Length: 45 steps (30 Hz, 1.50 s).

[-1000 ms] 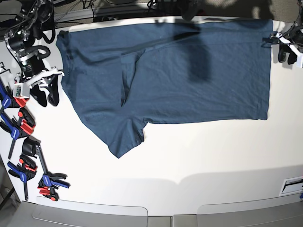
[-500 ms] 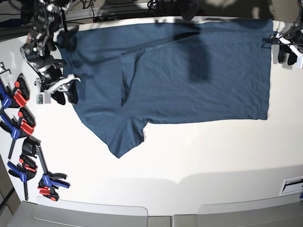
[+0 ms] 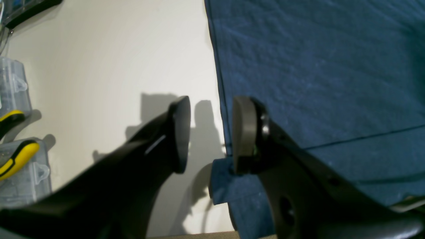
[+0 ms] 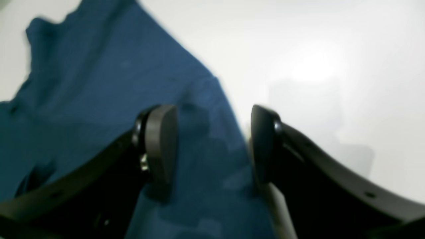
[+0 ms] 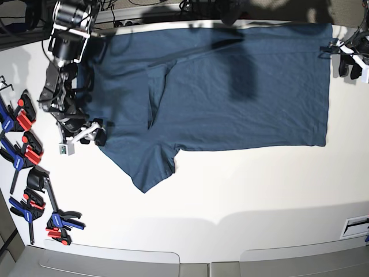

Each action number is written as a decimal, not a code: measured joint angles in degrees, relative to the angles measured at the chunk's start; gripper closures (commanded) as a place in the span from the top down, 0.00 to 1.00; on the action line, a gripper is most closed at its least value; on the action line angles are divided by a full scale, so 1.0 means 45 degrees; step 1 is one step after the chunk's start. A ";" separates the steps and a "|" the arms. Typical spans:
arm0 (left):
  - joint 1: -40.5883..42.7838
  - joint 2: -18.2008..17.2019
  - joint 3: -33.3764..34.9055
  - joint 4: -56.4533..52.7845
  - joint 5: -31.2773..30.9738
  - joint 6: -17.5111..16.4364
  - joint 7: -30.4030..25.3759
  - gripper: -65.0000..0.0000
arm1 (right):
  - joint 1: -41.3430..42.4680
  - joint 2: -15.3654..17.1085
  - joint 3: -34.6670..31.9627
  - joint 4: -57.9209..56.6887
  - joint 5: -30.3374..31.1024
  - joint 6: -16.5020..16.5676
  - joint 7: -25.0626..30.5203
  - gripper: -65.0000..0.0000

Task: Fold the T-shirt properly
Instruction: 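Grasp the shirt's side edge with the right gripper, then fold the side edge over toward the collar with both grippers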

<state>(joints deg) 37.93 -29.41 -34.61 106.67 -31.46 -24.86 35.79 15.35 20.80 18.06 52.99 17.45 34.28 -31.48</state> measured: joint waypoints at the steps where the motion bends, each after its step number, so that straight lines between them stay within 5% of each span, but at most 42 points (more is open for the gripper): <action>1: 0.0000 0.0005 0.0000 0.0000 0.0000 0.0005 -0.0015 0.30 | 0.0267 0.0034 0.0005 -0.0393 -0.0248 -0.0189 0.0165 0.51; 5: 0.0000 0.0005 0.0000 0.0000 -0.0005 0.0005 -0.0058 0.30 | 0.1122 0.0039 0.0005 -0.1676 -0.0466 -0.0374 0.0534 0.51; 17: -0.0073 0.0010 0.0000 0.0000 0.0000 0.0005 -0.0325 0.30 | 0.1243 -0.0180 -0.0908 -0.2093 0.0894 0.0729 -0.0248 0.50; 20: -0.0073 0.0005 0.0000 0.0000 0.0000 0.0000 -0.0330 0.32 | 0.1243 -0.0175 -0.0908 -0.2098 0.0894 0.0724 -0.0253 0.35; 24: -0.0073 0.0005 0.0000 0.0000 0.0000 0.0000 -0.0330 0.40 | 0.1209 -0.0180 -0.0913 -0.2113 0.0860 0.0719 -0.0442 0.00; 32: -0.1593 0.0015 -0.0005 -0.0170 -0.0073 -0.0073 -0.0257 0.41 | 0.1209 -0.0189 -0.0913 -0.2118 0.1015 0.0719 -0.0452 0.00; 45: -0.7932 -0.0053 0.0379 -0.9175 -0.3094 -0.0325 0.0782 0.41 | 0.1185 -0.0219 -0.0923 -0.2132 0.1107 0.0724 -0.0442 0.00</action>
<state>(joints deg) 2.24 -29.65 -32.91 65.39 -45.39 -26.33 39.31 20.69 19.81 13.91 43.40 22.44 37.54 -33.47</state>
